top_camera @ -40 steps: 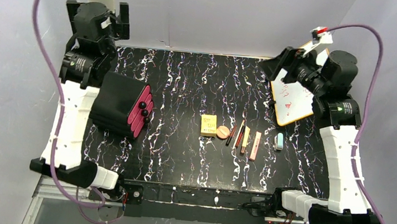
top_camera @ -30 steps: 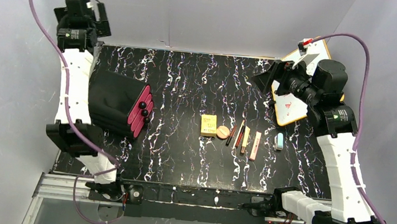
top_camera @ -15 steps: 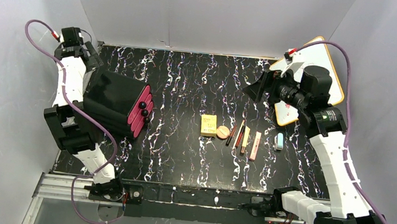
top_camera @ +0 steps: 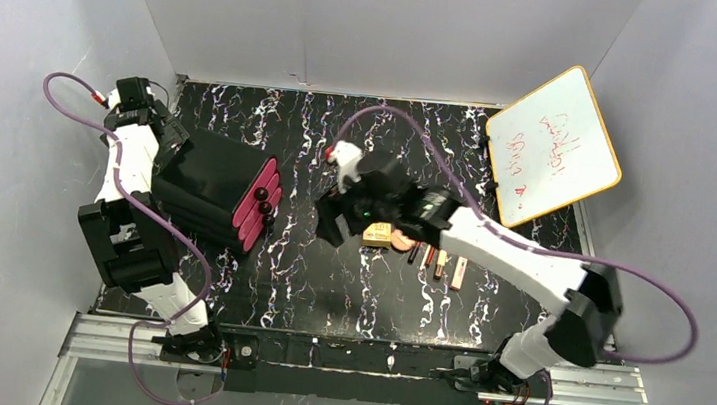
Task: Organize the makeup
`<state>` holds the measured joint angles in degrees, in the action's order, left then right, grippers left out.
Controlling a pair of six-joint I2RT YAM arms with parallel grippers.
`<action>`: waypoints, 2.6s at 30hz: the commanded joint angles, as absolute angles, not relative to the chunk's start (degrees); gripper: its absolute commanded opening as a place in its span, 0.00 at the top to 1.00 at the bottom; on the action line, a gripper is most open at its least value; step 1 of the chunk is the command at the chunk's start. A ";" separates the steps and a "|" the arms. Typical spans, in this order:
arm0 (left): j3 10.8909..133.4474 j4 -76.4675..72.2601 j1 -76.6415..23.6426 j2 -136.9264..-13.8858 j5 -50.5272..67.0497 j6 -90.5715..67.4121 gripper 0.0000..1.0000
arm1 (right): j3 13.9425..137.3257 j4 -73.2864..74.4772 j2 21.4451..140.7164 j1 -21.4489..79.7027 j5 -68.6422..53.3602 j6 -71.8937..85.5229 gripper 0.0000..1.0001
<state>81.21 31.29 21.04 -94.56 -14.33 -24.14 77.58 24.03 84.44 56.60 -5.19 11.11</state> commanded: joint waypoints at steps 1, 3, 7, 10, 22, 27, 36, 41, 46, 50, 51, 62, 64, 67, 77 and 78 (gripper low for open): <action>77.89 34.76 20.39 -92.55 -12.30 -23.11 0.01 | 81.18 14.94 90.96 59.35 3.34 6.53 0.15; 77.18 34.40 20.39 -92.76 -11.67 -23.18 0.01 | 82.70 12.37 94.16 59.41 3.84 5.03 0.17; 77.21 34.02 20.39 -93.94 -10.67 -23.26 0.02 | 88.47 11.10 100.12 59.41 4.06 2.35 0.20; 77.16 33.86 20.39 -94.67 -10.14 -23.20 0.02 | 92.06 9.22 103.41 59.39 2.49 1.23 0.22; 81.86 33.10 20.39 -96.55 -10.46 -22.02 0.01 | 108.04 13.28 116.40 60.03 -5.70 0.63 0.30; 82.16 33.16 20.39 -97.12 -10.04 -22.15 0.02 | 110.19 16.33 118.19 60.12 -10.02 0.58 0.33; 81.46 33.02 20.39 -96.96 -10.09 -21.97 0.01 | 112.57 17.87 121.18 60.55 -13.05 0.86 0.40; 81.86 33.24 20.39 -96.86 -10.10 -21.71 0.02 | 116.00 20.12 123.82 60.66 -13.60 0.55 0.49; 81.80 33.38 20.39 -96.68 -10.12 -21.53 0.02 | 117.09 22.06 125.49 60.91 -13.87 0.14 0.51; 81.97 33.48 20.39 -96.70 -9.89 -21.46 0.02 | 116.37 22.99 125.56 61.21 -12.88 0.09 0.67; 82.02 33.43 20.39 -96.68 -9.93 -21.45 0.02 | 115.84 23.10 125.14 61.19 -12.23 0.09 0.70; 82.37 33.77 20.39 -96.88 -9.56 -21.18 0.02 | 100.75 22.02 112.99 61.16 -6.87 -3.96 0.71; 82.11 33.75 20.39 -96.73 -9.58 -21.10 0.02 | 97.22 21.55 111.07 61.12 -6.22 -3.96 0.71; 82.07 33.74 20.39 -96.76 -9.36 -21.09 0.02 | 91.21 19.82 106.74 61.17 -5.32 -3.19 0.71; 81.74 33.47 20.39 -96.77 -8.70 -21.10 0.01 | 87.40 20.09 103.13 61.11 -3.38 -1.88 0.24; 81.74 33.44 20.39 -96.69 -8.77 -21.02 0.02 | 87.92 20.39 102.59 61.04 -2.47 -1.41 0.19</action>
<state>80.95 30.68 20.71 -97.23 -9.98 -22.06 87.09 20.14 105.58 60.88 -5.34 -1.91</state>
